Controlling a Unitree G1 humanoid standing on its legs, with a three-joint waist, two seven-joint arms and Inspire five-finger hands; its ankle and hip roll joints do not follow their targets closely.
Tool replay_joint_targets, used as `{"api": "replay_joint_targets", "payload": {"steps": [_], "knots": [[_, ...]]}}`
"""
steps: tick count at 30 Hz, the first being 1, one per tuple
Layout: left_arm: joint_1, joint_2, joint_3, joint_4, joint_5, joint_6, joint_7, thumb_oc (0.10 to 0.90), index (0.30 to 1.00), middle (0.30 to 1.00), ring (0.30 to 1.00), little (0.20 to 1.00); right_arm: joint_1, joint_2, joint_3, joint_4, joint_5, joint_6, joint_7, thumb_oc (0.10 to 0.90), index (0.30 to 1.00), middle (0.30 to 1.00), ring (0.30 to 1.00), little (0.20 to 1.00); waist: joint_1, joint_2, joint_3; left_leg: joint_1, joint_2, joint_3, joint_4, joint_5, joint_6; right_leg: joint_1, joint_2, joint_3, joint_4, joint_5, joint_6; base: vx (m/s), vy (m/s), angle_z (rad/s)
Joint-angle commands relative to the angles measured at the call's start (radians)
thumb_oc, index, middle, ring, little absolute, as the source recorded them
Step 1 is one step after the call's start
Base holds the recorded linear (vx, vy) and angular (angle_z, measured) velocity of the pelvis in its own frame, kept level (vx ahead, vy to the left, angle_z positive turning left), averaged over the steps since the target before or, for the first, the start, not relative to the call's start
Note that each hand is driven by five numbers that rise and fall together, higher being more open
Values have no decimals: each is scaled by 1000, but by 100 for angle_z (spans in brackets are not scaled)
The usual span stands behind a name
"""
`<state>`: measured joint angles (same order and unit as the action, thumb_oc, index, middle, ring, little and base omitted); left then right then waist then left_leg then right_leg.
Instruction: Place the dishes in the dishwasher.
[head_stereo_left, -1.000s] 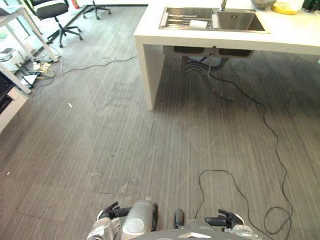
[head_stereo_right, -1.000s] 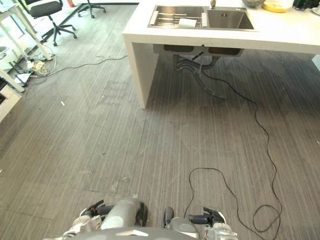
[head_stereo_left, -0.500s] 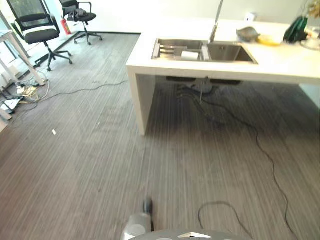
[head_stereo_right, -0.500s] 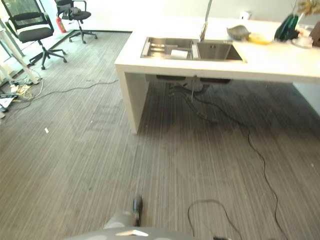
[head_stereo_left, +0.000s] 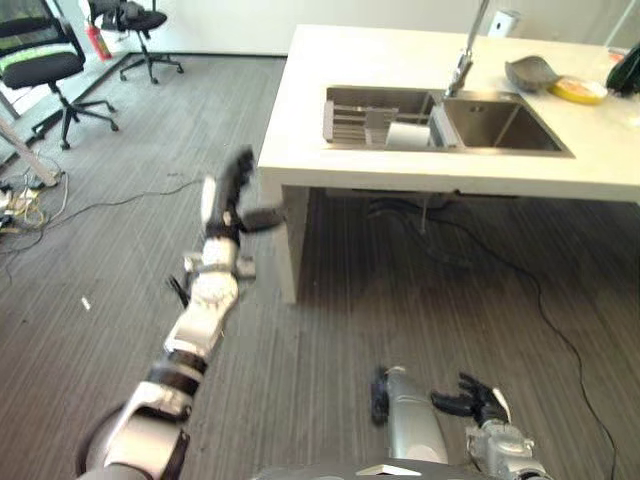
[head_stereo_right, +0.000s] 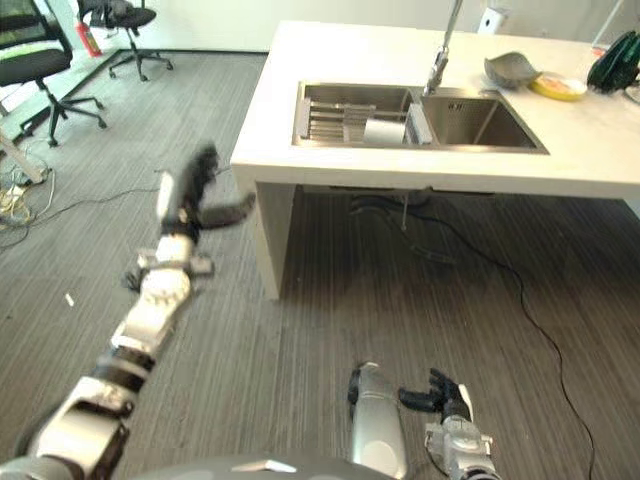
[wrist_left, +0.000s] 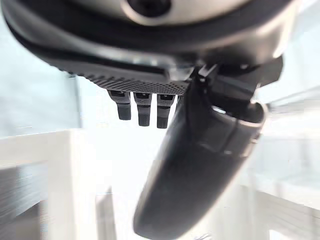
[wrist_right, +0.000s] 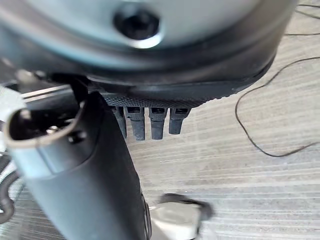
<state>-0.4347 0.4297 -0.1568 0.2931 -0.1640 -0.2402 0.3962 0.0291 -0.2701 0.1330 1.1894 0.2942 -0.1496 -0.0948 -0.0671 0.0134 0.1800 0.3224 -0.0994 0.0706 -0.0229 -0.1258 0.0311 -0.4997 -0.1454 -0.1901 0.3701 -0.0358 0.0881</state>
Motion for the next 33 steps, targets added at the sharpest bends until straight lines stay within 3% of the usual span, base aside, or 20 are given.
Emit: {"api": "replay_joint_targets", "payload": {"steps": [1, 5, 9, 10, 11, 12, 13, 14, 15, 17, 19, 20, 22, 24, 25, 27, 28, 32, 33], "knots": [[3, 47, 28, 29, 172, -4, 78, 800, 900, 900, 900, 900, 22, 34, 28, 88, -46, 28, 24, 800, 900, 900, 900, 900, -28, -32, -7, -120, 80, -32, -64, 91, -73, 350, 36, 146, -306, 210, 79, 314, -166, 79], [-37, 44, 45, -94, 229, -6, 76, 800, 900, 900, 900, 900, 33, 17, 47, 130, -96, 46, 57, 800, 900, 900, 900, 900, -19, -28, -57, -99, 99, -37, -64, 74, -92, 467, 40, 136, -438, 206, 65, 305, -201, 84], [-2, 50, 61, -168, 243, 0, 46, 800, 900, 900, 900, 900, 12, -3, 52, 134, -102, 46, 71, 800, 900, 900, 900, 900, -9, -24, -70, -79, 122, -39, -64, 94, -108, 507, 66, 140, -447, 193, 43, 148, -148, -3], [21, 57, 69, -219, 249, 0, 26, 800, 900, 900, 900, 900, -3, -12, 47, 128, -90, 44, 74, 800, 900, 900, 900, 900, -3, -23, -64, -97, 148, -41, 44, 120, -128, 536, 86, 149, -453, 176, 26, 128, -207, -29], [22, 57, 70, -220, 249, 1, 25, 800, 900, 900, 900, 900, -4, -12, 47, 128, -90, 44, 75, 800, 900, 900, 900, 900, -4, -23, -63, -103, 149, -42, 55, 113, -129, 536, 87, 148, -453, 177, 26, 173, -217, -39], [27, 62, 70, -242, 255, 0, 19, 800, 900, 900, 900, 900, -8, -18, 45, 122, -82, 42, 75, 800, 900, 900, 900, 900, 1, -21, -52, -132, 162, -41, 143, 125, -147, 560, 97, 144, -457, 157, 20, 78, -227, -66], [25, 69, 70, -275, 266, -5, 14, 800, 900, 900, 900, 900, -22, -34, 35, 109, -64, 38, 73, 800, 900, 900, 900, 900, 14, -44, -22, -203, 154, -40, 307, 203, -174, 580, 77, 145, -457, 152, 3, 141, -258, -71], [29, 71, 71, -295, 272, -7, 10, 800, 900, 900, 900, 900, -36, -41, 33, 104, -58, 37, 71, 800, 900, 900, 900, 900, 18, -42, -9, -233, 152, -59, 385, 194, -182, 591, 79, 139, -457, 141, -4, 68, -177, -71], [29, 71, 72, -296, 272, -6, 10, 800, 900, 900, 900, 900, -36, -41, 33, 104, -58, 37, 71, 800, 900, 900, 900, 900, 18, -41, -9, -234, 153, -60, 387, 193, -182, 591, 80, 138, -457, 141, -4, 89, -63, -49], [53, 66, 73, -348, 285, -15, -3, 800, 900, 900, 900, 900, -56, -54, 32, 90, -55, 33, 65, 800, 900, 900, 900, 900, 41, -53, 5, -278, 86, -110, 456, 185, -172, 592, 71, 156, -457, 137, -10, 72, -50, -32], [86, 69, 78, -393, 301, -21, -11, 800, 900, 900, 900, 900, -50, -66, 38, 73, -60, 27, 71, 800, 900, 900, 900, 900, 45, -62, 1, -303, 32, -107, 477, 154, -152, 596, 76, 181, -457, 142, -16, 92, -49, -45], [88, 69, 79, -394, 301, -20, -11, 800, 900, 900, 900, 900, -49, -66, 38, 72, -60, 27, 72, 800, 900, 900, 900, 900, 47, -61, 0, -303, 32, -105, 478, 153, -151, 596, 76, 183, -457, 142, -15, 67, -31, -58], [103, 69, 70, -449, 328, -27, -18, 800, 900, 900, 900, 900, -18, -64, 34, 61, -43, 21, 78, 800, 900, 900, 900, 900, 29, -50, -11, -264, 50, -68, 406, 150, -137, 589, 96, 188, -457, 147, -13, 47, 10, -48], [96, 70, 58, -466, 333, -30, -27, 800, 900, 900, 900, 900, -9, -62, 26, 57, -33, 16, 80, 800, 900, 900, 900, 900, 28, -58, -10, -257, 45, -71, 384, 155, -139, 583, 93, 192, -457, 157, -13, -6, 35, -17], [104, 79, 58, -493, 357, -35, -39, 800, 900, 900, 900, 900, 6, -48, 17, 65, -27, 17, 85, 800, 900, 900, 900, 900, 20, -50, -24, -190, 34, -90, 258, 87, -115, 573, 105, 196, -457, 162, -7, 11, 80, -12], [111, 75, 53, -504, 365, -34, -48, 800, 900, 900, 900, 900, 17, -43, 12, 70, -28, 19, 88, 800, 900, 900, 900, 900, 17, -47, -24, -149, 29, -98, 183, 64, -98, 573, 109, 198, -456, 164, -2, 38, 80, -22], [114, 68, 31, -526, 373, -36, -66, 800, 900, 900, 900, 900, 47, -29, 5, 76, -27, 20, 96, 800, 900, 900, 900, 900, -2, -46, -32, -115, 27, -105, 70, 40, -69, 544, 111, 201, -448, 184, 11, 7, 60, -18], [112, 67, 15, -538, 373, -38, -79, 800, 900, 900, 900, 900, 62, -23, 6, 76, -30, 22, 100, 800, 900, 900, 900, 900, -7, -48, -35, -103, 29, -112, 19, 55, -62, 528, 114, 206, -446, 195, 18, -49, 37, 8], [93, 91, -17, -578, 392, -44, -96, 800, 900, 900, 900, 900, 77, -14, 16, 65, -43, 19, 104, 800, 900, 900, 900, 900, -22, -63, -22, -98, 33, -97, -48, 74, -55, 473, 127, 230, -438, 239, 46, -122, 37, 4]]}}
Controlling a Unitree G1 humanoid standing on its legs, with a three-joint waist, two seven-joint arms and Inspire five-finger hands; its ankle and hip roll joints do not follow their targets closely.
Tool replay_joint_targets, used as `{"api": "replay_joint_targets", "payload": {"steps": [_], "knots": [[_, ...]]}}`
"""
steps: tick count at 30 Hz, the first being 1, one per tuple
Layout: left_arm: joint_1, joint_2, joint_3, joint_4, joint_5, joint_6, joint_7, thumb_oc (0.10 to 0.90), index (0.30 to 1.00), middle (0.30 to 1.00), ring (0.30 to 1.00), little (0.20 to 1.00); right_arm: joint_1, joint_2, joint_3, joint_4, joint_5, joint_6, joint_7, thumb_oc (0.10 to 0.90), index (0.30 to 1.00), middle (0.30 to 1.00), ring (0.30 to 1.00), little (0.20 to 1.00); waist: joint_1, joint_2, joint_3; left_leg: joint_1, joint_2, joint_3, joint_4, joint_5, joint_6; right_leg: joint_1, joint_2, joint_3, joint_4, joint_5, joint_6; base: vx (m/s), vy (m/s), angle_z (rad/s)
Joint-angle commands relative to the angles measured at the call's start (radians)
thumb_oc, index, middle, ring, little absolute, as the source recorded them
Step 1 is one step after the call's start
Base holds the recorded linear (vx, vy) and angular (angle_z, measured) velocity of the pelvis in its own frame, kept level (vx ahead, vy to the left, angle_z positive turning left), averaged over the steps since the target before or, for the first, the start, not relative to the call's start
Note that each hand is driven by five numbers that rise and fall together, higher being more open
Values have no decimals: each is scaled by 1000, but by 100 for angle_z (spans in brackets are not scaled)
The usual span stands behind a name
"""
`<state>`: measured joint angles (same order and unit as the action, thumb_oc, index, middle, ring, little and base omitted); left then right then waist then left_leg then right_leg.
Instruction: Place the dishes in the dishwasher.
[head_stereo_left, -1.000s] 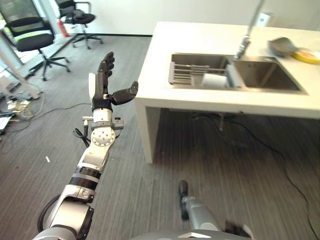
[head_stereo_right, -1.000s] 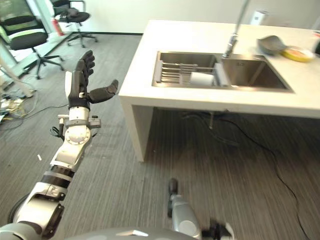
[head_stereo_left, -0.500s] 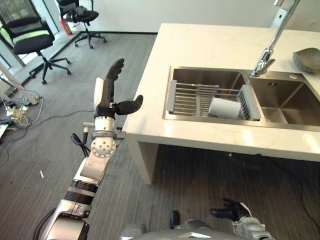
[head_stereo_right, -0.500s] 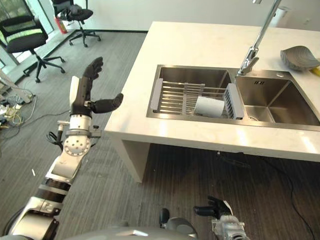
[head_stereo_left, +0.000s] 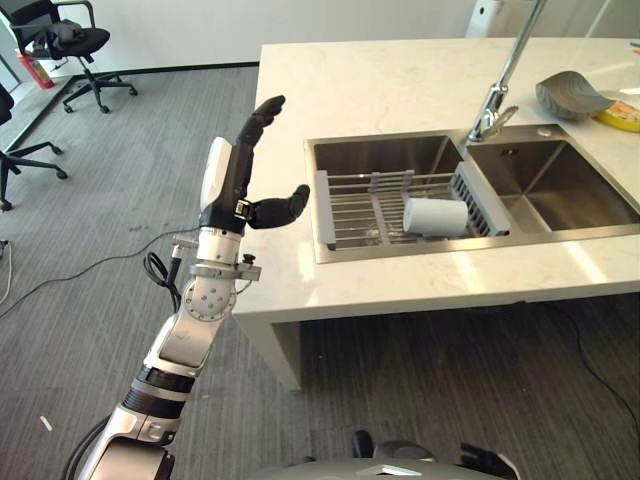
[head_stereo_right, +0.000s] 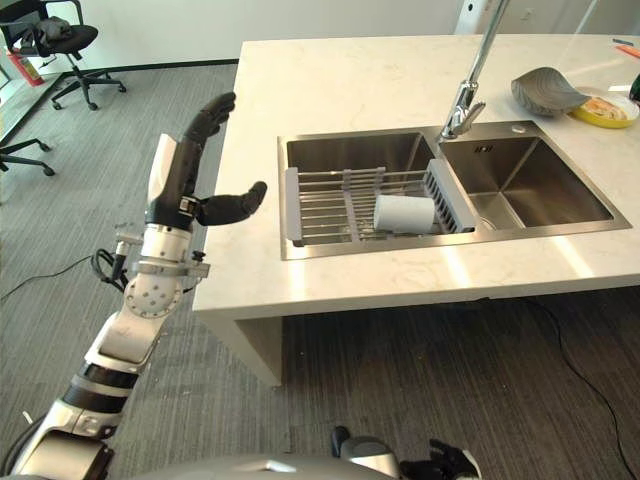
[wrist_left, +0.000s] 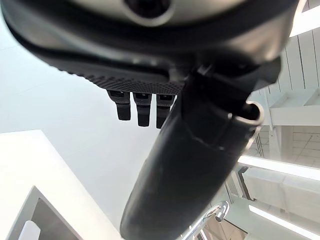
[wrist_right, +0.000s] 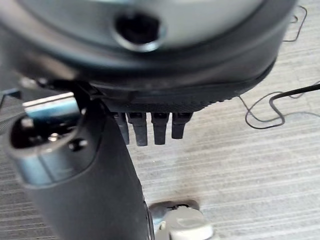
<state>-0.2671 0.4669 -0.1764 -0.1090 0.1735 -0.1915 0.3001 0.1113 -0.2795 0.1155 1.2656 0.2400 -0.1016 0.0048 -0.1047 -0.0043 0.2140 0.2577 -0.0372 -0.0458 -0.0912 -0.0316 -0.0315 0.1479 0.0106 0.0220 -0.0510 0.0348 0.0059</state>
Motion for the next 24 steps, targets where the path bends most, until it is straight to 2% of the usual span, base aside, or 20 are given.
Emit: {"api": "replay_joint_targets", "payload": {"steps": [1, 2, 3, 4, 5, 6, 7, 8, 9, 10, 11, 13, 14, 18, 21, 22, 24], "knots": [[-74, 54, 3, -176, 55, -93, 0, 800, 900, 900, 900, 900, -5, -4, 34, -11, 12, -29, 4, 800, 900, 900, 900, 900, 15, -45, -56, -34, -30, 19, 20, -20, 8, -174, -29, 18, -17, 168, 128, -221, 14, -4], [-96, 66, -12, -177, 57, -93, -1, 800, 900, 900, 900, 900, -7, 1, 40, -17, 12, -30, 5, 800, 900, 900, 900, 900, 11, -53, -47, -46, -22, 31, 8, -4, 5, -193, -23, 32, -8, 180, 139, -271, -86, -20], [-124, 77, -42, -160, 53, -88, -1, 800, 900, 900, 900, 900, -8, 15, 54, -25, 7, -32, 0, 800, 900, 900, 900, 900, 16, -45, -42, -78, 9, 46, 4, 8, 5, -221, -21, 30, 60, 124, 151, -271, -86, -20], [-124, 77, -42, -160, 53, -88, -1, 800, 900, 900, 900, 900, -8, 15, 54, -25, 7, -32, 0, 800, 900, 900, 900, 900, 16, -45, -42, -78, 9, 46, 4, 8, 5, -221, -21, 30, 60, 124, 151, -256, -95, -34], [-135, 85, -48, -154, 52, -85, -4, 800, 900, 900, 900, 900, -12, 19, 60, -31, 1, -31, -2, 800, 900, 900, 900, 900, 27, -37, -40, -93, 27, 65, 5, 17, 1, -225, -37, 0, 97, 94, 146, -222, -122, -38], [-153, 104, -52, -148, 56, -70, -14, 800, 900, 900, 900, 900, -18, 18, 56, -41, -16, -29, -13, 800, 900, 900, 900, 900, 53, -25, -41, -118, 58, 89, 5, 29, -9, -191, -107, -61, 136, 52, 139, -222, -122, -38], [-153, 104, -52, -148, 56, -70, -14, 800, 900, 900, 900, 900, -18, 18, 56, -41, -16, -29, -13, 800, 900, 900, 900, 900, 53, -25, -41, -118, 58, 89, 5, 29, -9, -191, -107, -61, 136, 52, 139, -266, -203, -72], [-163, 111, -52, -142, 63, -53, -26, 800, 900, 900, 900, 900, -17, 12, 50, -42, -29, -24, -14, 800, 900, 900, 900, 900, 72, -21, -53, -138, 80, 103, 4, 37, -18, -151, -194, -79, 150, 63, 145, -143, -167, -80], [-169, 118, -59, -132, 84, -43, -33, 800, 900, 900, 900, 900, -12, 11, 43, -35, -29, -23, -11, 800, 900, 900, 900, 900, 74, -30, -64, -139, 76, 108, 4, 34, -19, -125, -224, -54, 131, 86, 158, -143, -167, -80], [-169, 118, -59, -132, 84, -43, -33, 800, 900, 900, 900, 900, -12, 11, 43, -35, -29, -23, -11, 800, 900, 900, 900, 900, 74, -30, -64, -139, 76, 108, 4, 34, -19, -125, -224, -54, 131, 86, 158, -86, -148, -48], [-180, 157, -57, -127, 142, -27, -33, 800, 900, 900, 900, 900, -12, 6, 39, -27, -36, -16, -5, 800, 900, 900, 900, 900, 87, -48, -80, -143, 70, 141, 4, 29, -26, -97, -239, -79, 77, 112, 186, -74, -95, -32], [-241, 249, -46, -110, 249, -4, -58, 800, 900, 900, 900, 900, -39, -2, 56, -16, -58, -7, 21, 800, 900, 900, 900, 900, 103, -53, -106, -154, 76, 170, 4, 21, -40, -68, -231, -111, -27, 67, 205, -75, -185, -56], [-273, 261, -54, -91, 273, 2, -64, 800, 900, 900, 900, 900, -53, -9, 76, -8, -84, -4, 30, 800, 900, 900, 900, 900, 103, -50, -113, -152, 83, 173, 4, 25, -47, -71, -221, -101, -36, 55, 206, -35, -179, -81], [-393, 234, -117, -8, 312, 21, -60, 800, 900, 900, 900, 900, -78, -39, 64, -8, -46, -4, 41, 800, 900, 900, 900, 900, 76, -43, -114, -126, 110, 157, 4, 31, -66, -45, -199, -106, -36, 40, 185, 42, -179, 3], [-472, 214, -176, 89, 338, 49, -71, 800, 900, 900, 900, 900, -100, -53, 71, -5, -44, 2, 44, 800, 900, 900, 900, 900, 62, -31, -113, -112, 123, 156, 4, 34, -75, -30, -185, -112, -36, 30, 174, 28, -109, 16], [-527, 202, -215, 146, 339, 67, -92, 800, 900, 900, 900, 900, -114, -62, 80, 3, -41, 10, 43, 800, 900, 900, 900, 900, 51, -18, -116, -105, 131, 155, 4, 39, -80, -24, -177, -113, -36, 21, 167, 15, -71, -19], [-556, 187, -233, 190, 334, 77, -96, 800, 900, 900, 900, 900, -119, -60, 80, 9, -36, 13, 44, 800, 900, 900, 900, 900, 47, -14, -114, -100, 137, 155, 4, 41, -83, -20, -172, -114, -36, 16, 163, 20, -77, -1]]}}
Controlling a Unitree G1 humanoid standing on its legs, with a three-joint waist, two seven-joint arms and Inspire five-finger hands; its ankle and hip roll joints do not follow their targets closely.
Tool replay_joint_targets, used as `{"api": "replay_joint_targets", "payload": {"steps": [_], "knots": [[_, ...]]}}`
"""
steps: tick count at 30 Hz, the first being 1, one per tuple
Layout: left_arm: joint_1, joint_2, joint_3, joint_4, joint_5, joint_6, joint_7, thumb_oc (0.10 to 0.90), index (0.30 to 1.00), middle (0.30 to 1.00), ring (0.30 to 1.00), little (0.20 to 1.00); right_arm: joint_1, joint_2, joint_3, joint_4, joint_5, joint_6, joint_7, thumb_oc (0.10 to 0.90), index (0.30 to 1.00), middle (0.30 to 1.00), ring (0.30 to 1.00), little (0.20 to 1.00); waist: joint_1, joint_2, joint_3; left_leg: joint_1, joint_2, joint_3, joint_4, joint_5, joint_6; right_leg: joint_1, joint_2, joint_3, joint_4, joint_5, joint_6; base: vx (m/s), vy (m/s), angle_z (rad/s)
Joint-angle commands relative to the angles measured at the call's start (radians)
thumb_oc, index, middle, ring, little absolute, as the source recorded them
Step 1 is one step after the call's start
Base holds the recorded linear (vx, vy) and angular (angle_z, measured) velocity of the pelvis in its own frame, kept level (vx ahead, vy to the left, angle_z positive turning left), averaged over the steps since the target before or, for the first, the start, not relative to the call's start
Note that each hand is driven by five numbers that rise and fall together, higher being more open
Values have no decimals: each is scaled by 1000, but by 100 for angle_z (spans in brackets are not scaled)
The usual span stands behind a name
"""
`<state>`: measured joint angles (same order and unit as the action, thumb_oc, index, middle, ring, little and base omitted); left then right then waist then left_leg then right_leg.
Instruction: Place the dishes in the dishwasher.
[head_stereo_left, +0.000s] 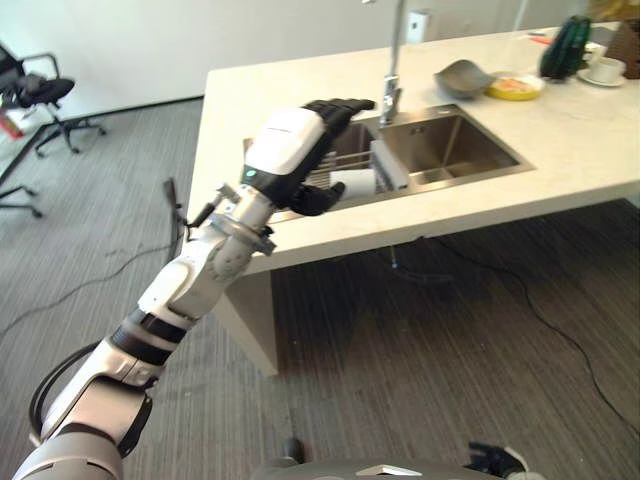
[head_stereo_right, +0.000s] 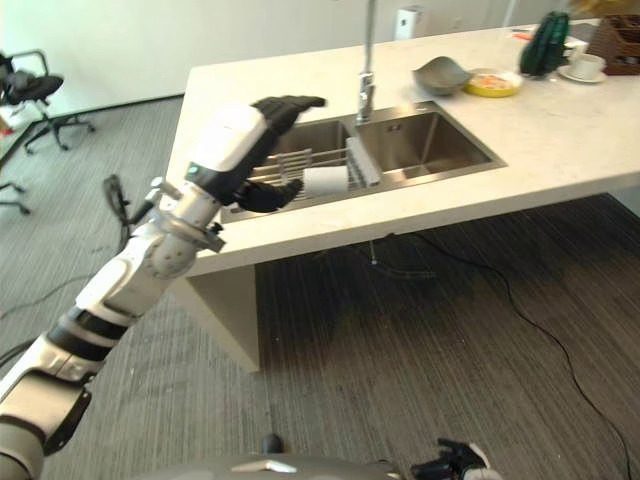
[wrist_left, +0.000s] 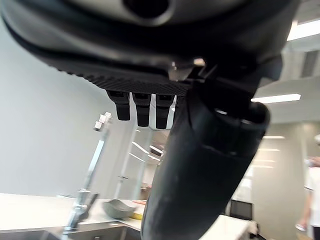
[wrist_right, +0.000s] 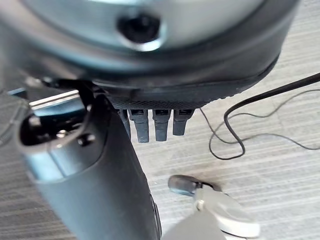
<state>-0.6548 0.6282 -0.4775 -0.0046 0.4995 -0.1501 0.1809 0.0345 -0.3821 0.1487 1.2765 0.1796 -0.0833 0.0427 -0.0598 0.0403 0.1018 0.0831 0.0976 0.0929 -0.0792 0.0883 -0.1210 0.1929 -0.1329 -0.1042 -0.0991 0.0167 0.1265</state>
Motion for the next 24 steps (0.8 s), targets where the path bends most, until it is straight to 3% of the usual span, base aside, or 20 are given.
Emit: {"api": "replay_joint_targets", "payload": {"steps": [1, 8, 10, 12, 13, 14, 15, 17, 18, 19, 21, 22, 24], "knots": [[-185, 8, 56, 127, 2, 40, 24, 800, 900, 900, 900, 900, -45, 44, 48, 1, 27, -4, 6, 800, 900, 900, 900, 900, 0, -55, -1, 76, 7, 15, -8, -76, 2, -61, -23, 11, 12, 30, 40, 17, -52, 9], [-214, -37, 33, 255, -16, 79, 50, 800, 900, 900, 900, 900, -24, 72, 51, 0, 61, 2, 4, 800, 900, 900, 900, 900, -27, -37, 4, 79, 21, 12, -8, -63, -11, -54, -1, 5, 17, 12, 22, 32, -84, -7], [-190, -40, 50, 245, -36, 77, 55, 800, 900, 900, 900, 900, -13, 82, 53, -3, 64, 1, 4, 800, 900, 900, 900, 900, -28, -34, 12, 80, 33, 9, -8, -34, -19, -61, 10, 8, 22, 16, 10, 33, -89, 5], [-169, -39, 73, 234, -60, 80, 69, 800, 900, 900, 900, 900, -14, 85, 72, -16, 57, 0, 3, 800, 900, 900, 900, 900, -14, -49, 46, 22, 52, -15, 153, 4, -31, -62, 24, 19, 26, 12, -12, -38, -183, 3], [-183, -42, 81, 227, -76, 88, 76, 800, 900, 900, 900, 900, -5, 76, 96, -33, 41, -1, 5, 800, 900, 900, 900, 900, 1, -74, 88, -100, 32, -53, 391, 21, -40, -40, 24, 17, 22, 4, -34, -32, -256, 10], [-188, -48, 93, 225, -87, 88, 92, 800, 900, 900, 900, 900, -6, 71, 111, -40, 28, 2, 8, 800, 900, 900, 900, 900, 15, -88, 98, -139, 4, -57, 432, 20, -36, -28, 20, 13, 16, 2, -39, 49, -223, 19], [-188, -55, 99, 220, -95, 92, 102, 800, 900, 900, 900, 900, -8, 68, 117, -39, 12, 7, 4, 800, 900, 900, 900, 900, 22, -96, 102, -181, -27, -44, 430, 10, -26, -19, 17, 1, 13, 0, -39, 72, -86, 18], [-188, -55, 99, 220, -95, 92, 102, 800, 900, 900, 900, 900, -8, 68, 117, -39, 12, 7, 4, 800, 900, 900, 900, 900, 22, -96, 102, -181, -27, -44, 430, 10, -26, -19, 17, 1, 13, 0, -39, 56, -19, 22], [-191, -57, 104, 214, -96, 93, 105, 800, 900, 900, 900, 900, -12, 67, 115, -31, 5, 10, -1, 800, 900, 900, 900, 900, 27, -95, 99, -220, -57, -17, 382, -4, -11, -11, 19, -5, 12, -6, -35, 280, 64, 52], [-192, -81, 113, 178, -92, 97, 125, 800, 900, 900, 900, 900, -13, 64, 87, -11, 19, 10, -13, 800, 900, 900, 900, 900, 37, -88, 68, -244, -75, 100, 197, 14, 20, 3, 26, -4, 12, -27, -16, 338, 129, 68], [-172, -80, 109, 162, -68, 95, 133, 800, 900, 900, 900, 900, -3, 60, 76, 3, 8, 19, -19, 800, 900, 900, 900, 900, 39, -84, 58, -192, -59, 101, 149, 5, 30, 9, 22, -4, 17, -28, -10, 225, 154, 38], [-165, -65, 100, 138, -63, 95, 139, 800, 900, 900, 900, 900, 9, 64, 79, -1, 0, 10, -23, 800, 900, 900, 900, 900, 41, -86, 41, -121, -90, 68, 100, -17, 56, 13, -6, -22, 90, -24, 18, 181, 158, -12], [-201, -93, 93, 119, -58, 106, 138, 800, 900, 900, 900, 900, -4, 68, 58, -14, 36, 0, -24, 800, 900, 900, 900, 900, 23, -67, 31, -39, -98, 50, 10, -19, 86, -77, -12, -14, 275, 9, 47, 159, 188, -39]]}}
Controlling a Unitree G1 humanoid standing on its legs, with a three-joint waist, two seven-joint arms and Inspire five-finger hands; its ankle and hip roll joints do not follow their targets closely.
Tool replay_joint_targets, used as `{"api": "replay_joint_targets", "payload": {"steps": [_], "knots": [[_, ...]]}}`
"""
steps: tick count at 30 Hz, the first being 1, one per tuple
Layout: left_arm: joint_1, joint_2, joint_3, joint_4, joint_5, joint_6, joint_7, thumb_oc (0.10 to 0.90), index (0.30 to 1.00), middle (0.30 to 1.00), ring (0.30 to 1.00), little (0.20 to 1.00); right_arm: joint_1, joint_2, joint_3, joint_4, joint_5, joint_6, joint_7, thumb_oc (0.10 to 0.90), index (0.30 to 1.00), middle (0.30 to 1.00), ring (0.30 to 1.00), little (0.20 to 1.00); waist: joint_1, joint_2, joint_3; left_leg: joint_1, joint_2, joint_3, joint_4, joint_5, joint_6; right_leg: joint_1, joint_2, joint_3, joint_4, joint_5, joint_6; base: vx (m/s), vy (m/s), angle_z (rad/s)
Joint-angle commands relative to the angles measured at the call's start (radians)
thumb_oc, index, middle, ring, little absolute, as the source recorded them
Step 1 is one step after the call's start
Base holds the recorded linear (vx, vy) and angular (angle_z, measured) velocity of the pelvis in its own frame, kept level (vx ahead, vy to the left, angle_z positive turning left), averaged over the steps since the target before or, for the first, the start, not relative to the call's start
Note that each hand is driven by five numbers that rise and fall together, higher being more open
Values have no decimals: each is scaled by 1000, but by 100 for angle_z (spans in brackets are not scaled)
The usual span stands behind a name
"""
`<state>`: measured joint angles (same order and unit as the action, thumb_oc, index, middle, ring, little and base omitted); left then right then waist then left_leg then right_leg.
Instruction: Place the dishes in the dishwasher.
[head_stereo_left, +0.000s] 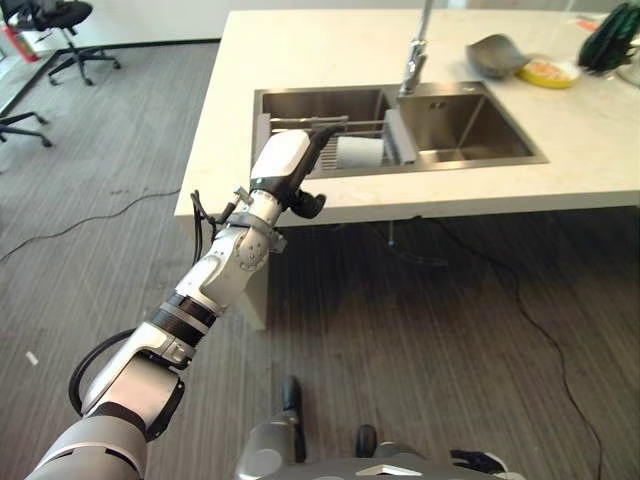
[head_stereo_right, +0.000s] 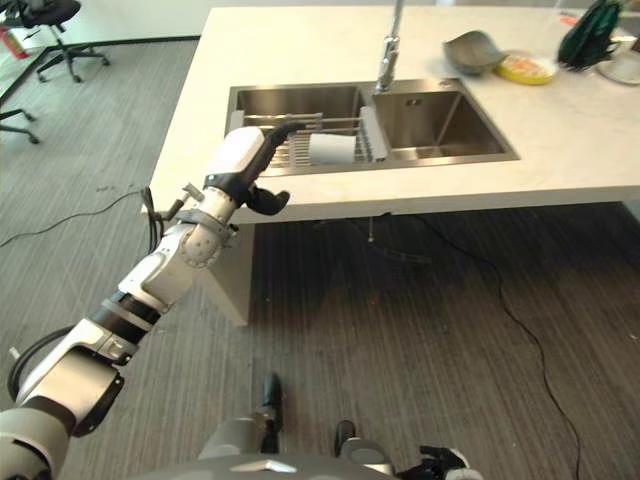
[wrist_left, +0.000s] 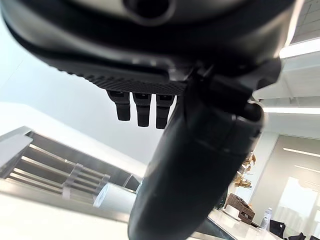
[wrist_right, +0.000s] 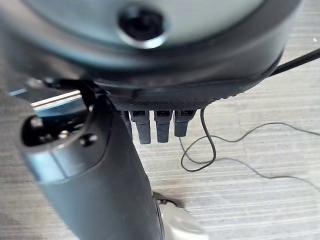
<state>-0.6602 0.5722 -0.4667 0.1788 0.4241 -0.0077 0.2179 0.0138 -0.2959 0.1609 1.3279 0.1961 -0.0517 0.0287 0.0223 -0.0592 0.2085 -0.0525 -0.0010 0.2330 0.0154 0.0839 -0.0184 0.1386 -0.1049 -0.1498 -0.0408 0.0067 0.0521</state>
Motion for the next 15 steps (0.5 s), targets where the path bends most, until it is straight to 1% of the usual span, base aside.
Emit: {"api": "replay_joint_targets", "payload": {"steps": [1, 2, 3, 4, 6, 7, 8, 9, 10, 11, 12, 13, 14, 15], "knots": [[-208, -43, 76, -73, 20, -36, 91, 800, 900, 900, 900, 900, 20, -10, 29, -74, 42, -31, -12, 800, 900, 900, 900, 900, -70, 39, -77, 116, 3, -92, -100, -27, -9, -59, -44, 34, 299, 42, 131, 90, 173, -1], [-211, -40, 76, -90, 25, -36, 83, 800, 900, 900, 900, 900, 21, -1, 20, -83, 56, -32, -9, 800, 900, 900, 900, 900, -80, 52, -70, 133, 11, -99, -103, -35, 2, -91, -41, 38, 400, 79, 137, 80, 167, 40], [-215, -40, 80, -99, 27, -34, 80, 800, 900, 900, 900, 900, 18, 7, 23, -91, 62, -32, -5, 800, 900, 900, 900, 900, -91, 65, -58, 147, 20, -106, -103, -43, 11, -147, -33, 58, 510, 93, 141, 137, 174, 47], [-222, -55, 72, -105, 21, -37, 78, 800, 900, 900, 900, 900, 19, 21, 39, -104, 65, -33, 1, 800, 900, 900, 900, 900, -113, 85, -42, 170, 37, -145, -103, -52, 12, -220, 16, 122, 600, 83, 135, 105, 111, 40], [-222, -55, 73, -105, 21, -37, 78, 800, 900, 900, 900, 900, 19, 21, 39, -105, 65, -33, 0, 800, 900, 900, 900, 900, -112, 82, -44, 169, 35, -143, -103, -55, 12, -229, 13, 126, 614, 76, 134, 108, 18, 25], [-224, -56, 69, -107, 8, -44, 85, 800, 900, 900, 900, 900, 20, 32, 70, -134, 54, -34, 10, 800, 900, 900, 900, 900, -121, 74, -40, 190, 25, -156, -103, -69, 5, -267, 7, 130, 525, 73, 118, 202, -43, 45], [-230, -59, 69, -103, -1, -45, 92, 800, 900, 900, 900, 900, 17, 33, 79, -139, 53, -37, 11, 800, 900, 900, 900, 900, -129, 71, -39, 200, 22, -165, -103, -77, 1, -260, 7, 122, 450, 69, 112, 296, -83, 55], [-238, -63, 69, -95, -5, -42, 97, 800, 900, 900, 900, 900, 13, 34, 85, -142, 54, -40, 10, 800, 900, 900, 900, 900, -134, 62, -43, 210, 13, -170, -103, -90, -5, -257, 4, 121, 325, 61, 108, 307, -109, 30], [-231, -56, 71, -90, 30, -38, 113, 800, 900, 900, 900, 900, 7, 30, 97, -135, 34, -31, 5, 800, 900, 900, 900, 900, -145, 54, -38, 230, 13, -169, -103, -108, -15, -269, 2, 122, 228, 82, 115, 242, -119, 22], [-218, -38, 58, -95, 13, -38, 101, 800, 900, 900, 900, 900, 17, 34, 93, -137, 40, -38, 2, 800, 900, 900, 900, 900, -149, 51, -47, 231, 15, -179, -103, -104, -18, -240, 10, 163, 211, 80, 121, 151, -73, 22], [-218, -38, 57, -94, 13, -38, 102, 800, 900, 900, 900, 900, 18, 34, 93, -138, 40, -39, 2, 800, 900, 900, 900, 900, -149, 51, -46, 234, 15, -180, -103, -105, -18, -236, 11, 163, 207, 81, 121, 126, -124, 44], [-221, -59, 62, -83, 10, -42, 97, 800, 900, 900, 900, 900, 18, 29, 88, -129, 46, -38, 11, 800, 900, 900, 900, 900, -137, 40, -70, 231, 16, -178, -103, -109, -23, -177, -2, 157, 91, 77, 107, 119, -136, 51], [-213, -52, 66, -85, 11, -45, 83, 800, 900, 900, 900, 900, 23, 28, 82, -122, 42, -33, 10, 800, 900, 900, 900, 900, -131, 38, -81, 223, 14, -176, -103, -98, -25, -158, -5, 152, 65, 89, 103, 116, -136, 41], [-213, -52, 66, -85, 11, -45, 83, 800, 900, 900, 900, 900, 23, 28, 82, -122, 42, -33, 10, 800, 900, 900, 900, 900, -131, 38, -81, 223, 14, -176, -103, -98, -25, -158, -5, 152, 65, 89, 103, 94, -117, 62]]}}
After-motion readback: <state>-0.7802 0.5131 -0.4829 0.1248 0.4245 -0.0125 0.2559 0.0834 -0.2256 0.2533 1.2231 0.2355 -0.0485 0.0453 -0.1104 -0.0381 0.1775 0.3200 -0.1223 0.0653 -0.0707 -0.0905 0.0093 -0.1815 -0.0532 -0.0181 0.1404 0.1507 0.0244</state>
